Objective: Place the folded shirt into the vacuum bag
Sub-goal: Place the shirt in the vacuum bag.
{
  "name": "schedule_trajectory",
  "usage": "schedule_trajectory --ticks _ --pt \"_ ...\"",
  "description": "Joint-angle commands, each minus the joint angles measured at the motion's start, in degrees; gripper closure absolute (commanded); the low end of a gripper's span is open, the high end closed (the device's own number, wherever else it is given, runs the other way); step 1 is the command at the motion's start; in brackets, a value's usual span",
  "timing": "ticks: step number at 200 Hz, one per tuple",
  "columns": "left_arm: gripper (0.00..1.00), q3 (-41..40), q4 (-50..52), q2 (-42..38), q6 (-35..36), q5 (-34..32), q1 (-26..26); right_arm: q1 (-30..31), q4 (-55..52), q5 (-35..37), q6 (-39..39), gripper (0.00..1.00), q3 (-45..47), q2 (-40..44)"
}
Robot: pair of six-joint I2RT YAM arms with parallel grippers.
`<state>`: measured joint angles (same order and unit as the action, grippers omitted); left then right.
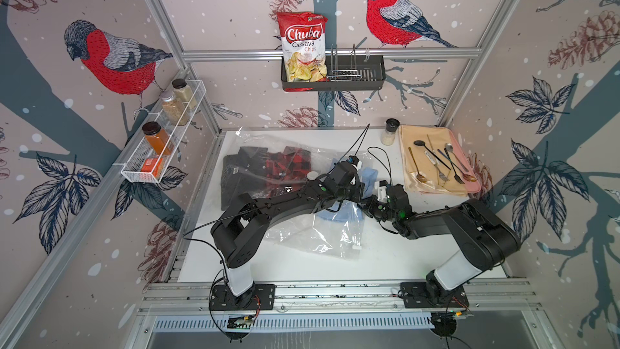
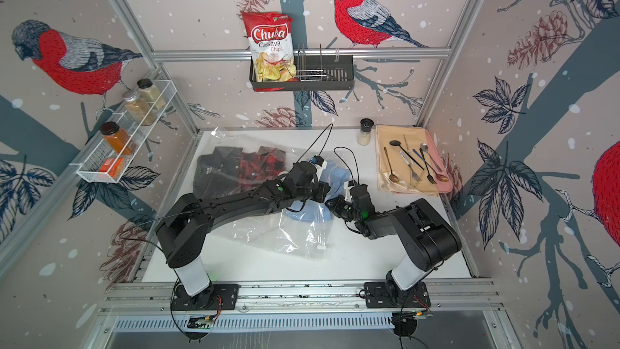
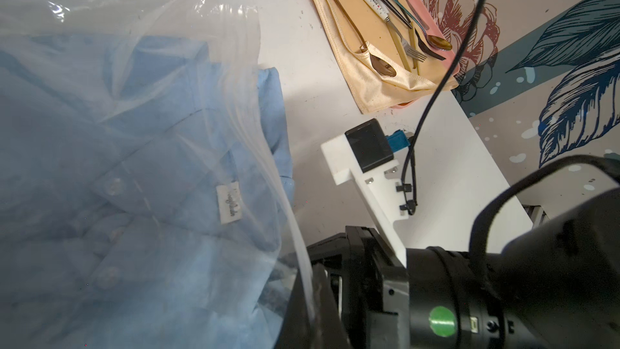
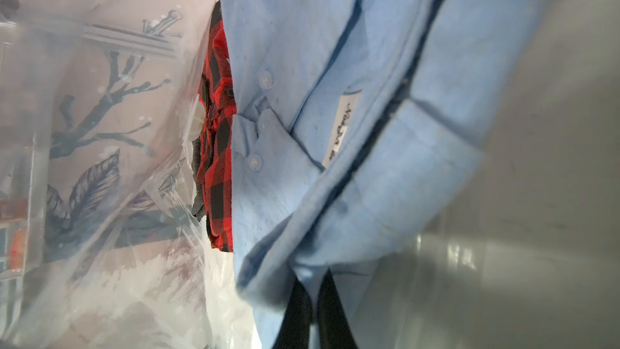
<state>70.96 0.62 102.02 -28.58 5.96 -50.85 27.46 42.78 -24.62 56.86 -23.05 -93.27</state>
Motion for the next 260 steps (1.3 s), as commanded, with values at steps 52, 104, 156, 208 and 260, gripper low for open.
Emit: schedule_trajectory --ticks 52,104,156,208,260 --pt "1.00 -0.1 -1.5 -2.2 0.4 0.9 -0.1 -0.8 -3.0 -5.2 -11.9 1.00 -10.0 -9.1" --pt "1.00 -1.0 -1.1 -3.2 0.5 -0.5 0.2 -1.0 -5.9 -3.5 -14.3 0.99 -8.0 -5.7" --pt "1.00 -1.1 -0.7 -3.8 0.9 -0.4 1.4 -5.6 -7.5 -3.7 -17.8 0.50 -3.6 1.2" --pt "1.00 -0.9 -0.3 -3.9 1.1 0.9 1.5 -11.0 -8.1 -5.2 -16.8 0.39 -8.3 -1.8" --pt "1.00 -0.5 -0.4 -3.2 1.2 2.2 1.5 -9.6 -10.3 -3.8 -15.5 0.60 -15.0 -8.5"
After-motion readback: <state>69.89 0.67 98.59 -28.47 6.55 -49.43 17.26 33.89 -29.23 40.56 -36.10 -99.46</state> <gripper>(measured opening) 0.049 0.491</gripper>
